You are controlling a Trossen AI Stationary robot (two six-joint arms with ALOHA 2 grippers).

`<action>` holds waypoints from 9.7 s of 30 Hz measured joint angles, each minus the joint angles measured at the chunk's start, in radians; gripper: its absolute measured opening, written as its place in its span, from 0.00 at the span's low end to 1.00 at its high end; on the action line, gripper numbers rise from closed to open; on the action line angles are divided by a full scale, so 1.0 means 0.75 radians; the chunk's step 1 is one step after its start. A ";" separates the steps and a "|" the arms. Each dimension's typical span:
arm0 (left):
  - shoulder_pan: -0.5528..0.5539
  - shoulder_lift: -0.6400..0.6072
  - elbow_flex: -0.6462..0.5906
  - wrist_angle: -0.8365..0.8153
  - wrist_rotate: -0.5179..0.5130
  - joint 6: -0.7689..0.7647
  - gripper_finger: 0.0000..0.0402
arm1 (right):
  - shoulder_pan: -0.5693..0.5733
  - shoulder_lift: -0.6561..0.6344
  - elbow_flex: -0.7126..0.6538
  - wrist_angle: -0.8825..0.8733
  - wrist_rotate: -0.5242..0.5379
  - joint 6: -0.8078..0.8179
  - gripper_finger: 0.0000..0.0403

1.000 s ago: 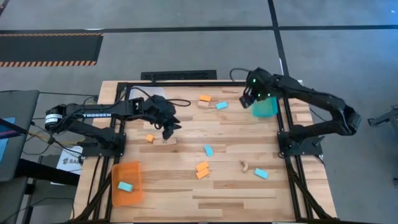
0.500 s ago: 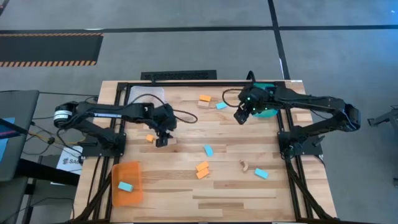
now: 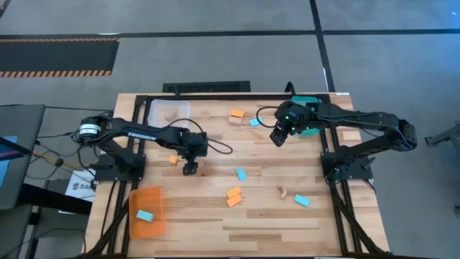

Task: Sort & place blocks by color
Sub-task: Put the brown block into the transparent bin, then put the light blue block into the orange bin

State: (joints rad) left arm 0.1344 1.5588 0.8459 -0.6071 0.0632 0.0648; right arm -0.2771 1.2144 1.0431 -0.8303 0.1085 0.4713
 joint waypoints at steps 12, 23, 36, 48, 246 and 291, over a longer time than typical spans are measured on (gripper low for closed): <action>-0.122 0.086 -0.001 0.133 -0.162 -0.092 0.66 | 0.000 0.001 0.000 -0.005 0.003 0.000 0.62; -0.129 0.076 -0.089 0.241 -0.136 -0.189 0.34 | 0.000 0.001 -0.001 -0.010 0.003 -0.001 0.62; -0.064 -0.242 -0.038 0.348 -0.193 -0.217 0.24 | 0.000 0.001 -0.001 -0.010 0.003 -0.005 0.62; 0.506 -0.586 -0.038 0.300 -0.270 -0.010 0.24 | 0.000 0.001 -0.001 -0.003 0.003 -0.002 0.62; -0.132 -0.727 -0.245 1.164 0.272 0.701 0.51 | 0.235 0.630 0.633 0.694 -0.919 0.107 0.30; -0.095 -0.659 -0.229 1.221 0.349 0.667 0.00 | 0.182 0.656 0.629 0.782 -0.963 0.173 0.48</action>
State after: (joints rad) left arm 0.0634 1.0645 0.6743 0.3086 0.3246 0.5653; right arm -0.1405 1.7066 1.5150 -0.2437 -0.6141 0.6010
